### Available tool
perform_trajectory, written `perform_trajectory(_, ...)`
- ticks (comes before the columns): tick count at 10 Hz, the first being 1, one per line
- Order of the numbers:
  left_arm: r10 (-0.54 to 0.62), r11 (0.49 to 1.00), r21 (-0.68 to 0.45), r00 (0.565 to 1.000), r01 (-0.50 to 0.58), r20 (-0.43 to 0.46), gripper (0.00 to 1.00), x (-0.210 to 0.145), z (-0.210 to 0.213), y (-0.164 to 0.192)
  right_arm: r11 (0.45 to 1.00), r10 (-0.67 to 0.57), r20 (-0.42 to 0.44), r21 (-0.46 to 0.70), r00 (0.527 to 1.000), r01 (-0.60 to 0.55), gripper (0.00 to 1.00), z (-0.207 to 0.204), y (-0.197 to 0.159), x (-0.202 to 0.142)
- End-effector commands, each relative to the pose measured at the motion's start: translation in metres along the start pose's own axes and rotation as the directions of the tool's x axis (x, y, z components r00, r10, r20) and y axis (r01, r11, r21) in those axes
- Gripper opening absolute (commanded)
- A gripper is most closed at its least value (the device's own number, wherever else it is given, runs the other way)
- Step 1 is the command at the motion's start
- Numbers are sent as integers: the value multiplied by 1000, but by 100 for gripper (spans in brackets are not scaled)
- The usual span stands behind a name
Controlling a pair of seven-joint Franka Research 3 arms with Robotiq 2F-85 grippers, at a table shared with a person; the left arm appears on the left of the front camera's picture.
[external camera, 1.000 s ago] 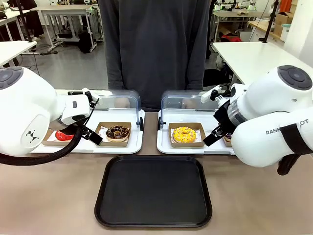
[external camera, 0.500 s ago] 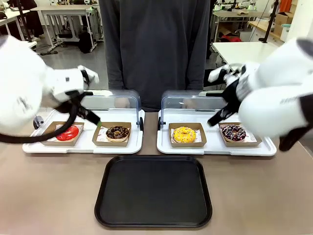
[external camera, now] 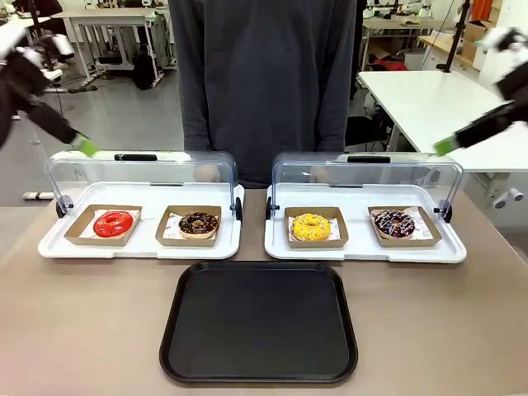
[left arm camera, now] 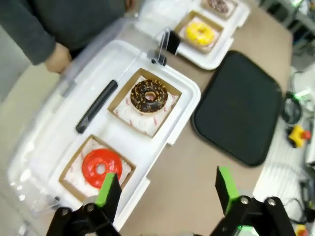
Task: Move the third donut from the left to the tray.
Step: Pick up the Paper togo box containing the Donut indicated by the person and place it on the Handle tray.
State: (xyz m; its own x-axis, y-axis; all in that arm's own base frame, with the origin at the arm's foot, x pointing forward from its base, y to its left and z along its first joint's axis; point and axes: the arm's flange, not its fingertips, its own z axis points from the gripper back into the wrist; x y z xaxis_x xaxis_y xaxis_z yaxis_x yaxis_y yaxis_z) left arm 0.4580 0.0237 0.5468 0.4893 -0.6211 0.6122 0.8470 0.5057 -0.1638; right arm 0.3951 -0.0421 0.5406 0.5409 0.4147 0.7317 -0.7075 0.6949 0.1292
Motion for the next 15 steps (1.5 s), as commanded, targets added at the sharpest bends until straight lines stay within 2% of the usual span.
perform_trajectory(1, -21, 994, -102, 995, 31, 99, 100, -36, 22, 50, 992, 17, 104, 123, 994, -29, 100, 32, -44, -32)
perform_trajectory(2, -44, 995, -83, 991, 55, 127, 100, -65, 39, 66, 987, -6, 165, 157, 986, -20, 100, 51, -61, -57)
perform_trajectory(4, -82, 987, -115, 972, 109, 220, 100, -113, 60, 82, 980, 12, 271, 188, 962, -66, 100, 75, -79, -96)
perform_trajectory(6, -84, 989, -96, 953, 116, 290, 100, -144, 70, 85, 978, 13, 323, 193, 946, -79, 100, 85, -87, -120)
perform_trajectory(9, -82, 985, -110, 926, 131, 368, 100, -153, 64, 74, 978, 31, 351, 181, 936, -100, 100, 90, -90, -128)
perform_trajectory(13, -94, 983, -106, 914, 148, 395, 100, -163, 67, 79, 978, 13, 367, 188, 930, -88, 100, 89, -94, -131)
perform_trajectory(14, -95, 988, -76, 909, 137, 407, 100, -164, 69, 79, 979, 20, 360, 182, 933, -91, 100, 89, -96, -131)
perform_trajectory(15, -74, 986, -112, 932, 121, 355, 100, -159, 66, 78, 979, -10, 343, 197, 939, -61, 100, 87, -92, -133)
